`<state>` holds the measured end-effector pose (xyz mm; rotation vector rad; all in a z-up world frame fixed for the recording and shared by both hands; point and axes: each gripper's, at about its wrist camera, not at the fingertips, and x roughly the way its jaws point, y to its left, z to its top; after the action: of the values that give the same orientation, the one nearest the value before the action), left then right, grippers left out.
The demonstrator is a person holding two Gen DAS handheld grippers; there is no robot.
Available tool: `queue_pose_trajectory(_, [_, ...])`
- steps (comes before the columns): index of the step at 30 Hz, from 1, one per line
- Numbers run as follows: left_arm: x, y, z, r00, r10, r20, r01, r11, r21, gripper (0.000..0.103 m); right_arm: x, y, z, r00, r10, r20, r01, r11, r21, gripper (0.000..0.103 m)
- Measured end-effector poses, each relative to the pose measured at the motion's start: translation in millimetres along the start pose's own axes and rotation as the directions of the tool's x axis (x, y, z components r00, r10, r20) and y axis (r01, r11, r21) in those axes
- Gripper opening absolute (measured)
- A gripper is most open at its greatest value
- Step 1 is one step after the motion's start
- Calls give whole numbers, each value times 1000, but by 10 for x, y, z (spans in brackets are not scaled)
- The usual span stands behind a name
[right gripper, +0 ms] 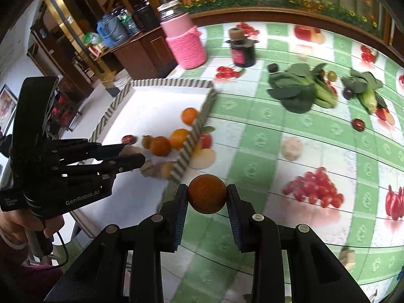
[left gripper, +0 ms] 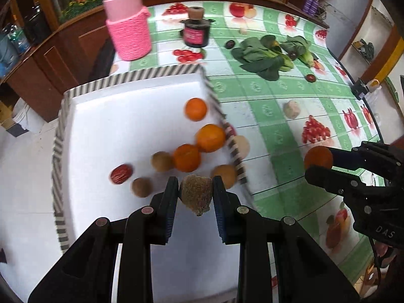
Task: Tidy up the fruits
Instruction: 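Carry the tan cake and orange into the white tray and open both grippers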
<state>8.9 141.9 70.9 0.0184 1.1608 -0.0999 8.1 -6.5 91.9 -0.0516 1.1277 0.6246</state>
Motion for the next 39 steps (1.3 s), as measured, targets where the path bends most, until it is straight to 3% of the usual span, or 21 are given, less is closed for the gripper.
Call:
queue_pose_trajectory(15, [-52, 407, -152, 1000, 26, -3, -26, 999, -44, 25, 208, 511, 92, 999, 22, -43, -25, 997, -74, 31])
queue_pose_trajectory(39, [268, 678, -301, 994, 70, -81, -77, 994, -84, 25, 823, 773, 40, 980, 77, -181, -99, 989, -113, 31])
